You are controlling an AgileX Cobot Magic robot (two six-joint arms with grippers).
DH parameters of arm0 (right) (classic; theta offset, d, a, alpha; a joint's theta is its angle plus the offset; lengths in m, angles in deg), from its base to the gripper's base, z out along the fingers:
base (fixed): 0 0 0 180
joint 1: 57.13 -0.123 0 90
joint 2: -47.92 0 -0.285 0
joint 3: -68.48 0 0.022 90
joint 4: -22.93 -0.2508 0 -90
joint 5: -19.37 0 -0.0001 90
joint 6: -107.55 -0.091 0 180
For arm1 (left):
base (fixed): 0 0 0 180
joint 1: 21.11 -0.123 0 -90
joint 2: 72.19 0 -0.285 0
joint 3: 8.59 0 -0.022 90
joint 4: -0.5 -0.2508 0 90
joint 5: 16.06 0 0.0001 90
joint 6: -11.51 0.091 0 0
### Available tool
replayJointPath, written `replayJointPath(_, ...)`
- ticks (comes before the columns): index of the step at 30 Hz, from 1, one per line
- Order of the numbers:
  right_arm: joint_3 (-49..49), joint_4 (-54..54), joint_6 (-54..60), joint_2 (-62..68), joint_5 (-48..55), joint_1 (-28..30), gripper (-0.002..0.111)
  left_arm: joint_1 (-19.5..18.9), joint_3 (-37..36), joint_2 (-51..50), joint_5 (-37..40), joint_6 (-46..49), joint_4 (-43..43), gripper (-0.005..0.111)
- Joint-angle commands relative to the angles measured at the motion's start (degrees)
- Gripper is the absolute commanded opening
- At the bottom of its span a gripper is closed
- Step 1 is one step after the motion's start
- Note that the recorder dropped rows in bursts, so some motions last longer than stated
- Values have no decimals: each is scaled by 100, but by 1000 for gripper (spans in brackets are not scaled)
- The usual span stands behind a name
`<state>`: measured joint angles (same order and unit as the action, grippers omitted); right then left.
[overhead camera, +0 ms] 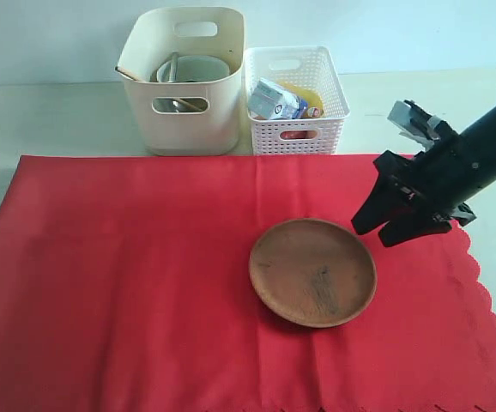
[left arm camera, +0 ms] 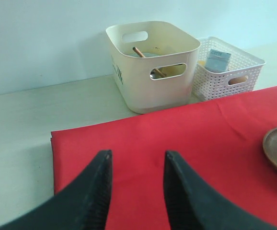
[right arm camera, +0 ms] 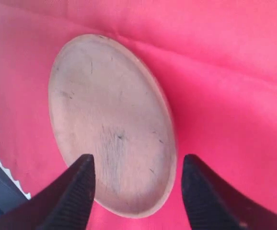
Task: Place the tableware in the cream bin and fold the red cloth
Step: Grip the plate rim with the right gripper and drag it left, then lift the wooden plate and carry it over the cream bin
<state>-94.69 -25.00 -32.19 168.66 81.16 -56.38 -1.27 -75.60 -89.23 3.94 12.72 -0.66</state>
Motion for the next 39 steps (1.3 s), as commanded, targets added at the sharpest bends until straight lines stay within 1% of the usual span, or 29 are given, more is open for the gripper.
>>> replayJointPath(1, 1, -195, 56, 167, 62, -9, 53, 9, -15, -15, -49, -29, -6, 37)
replayJointPath(22, 1, -304, 169, 679, 222, -9, 53, 9, -15, -15, -82, -18, -6, 37)
replayJointPath(26, 1, -256, 208, 739, 210, -238, 53, 9, -15, -15, -82, -18, -6, 37)
replayJointPath(30, 1, -229, 174, 785, -241, -510, 52, 9, -15, -15, -82, -18, -6, 37)
replayJointPath(32, 1, -197, -9, 785, -529, -576, 47, 9, -15, -15, -82, -18, -6, 37)
replayJointPath(34, 1, -121, -248, 785, -747, -574, 31, 9, -15, -15, -82, -18, -6, 37)
replayJointPath(37, 1, 40, -586, 785, -885, -574, 3, 9, -15, -15, -82, -18, -6, 37)
replayJointPath(39, 1, 40, -589, 757, -820, -574, 0, 9, -15, -15, -82, -18, -6, 37)
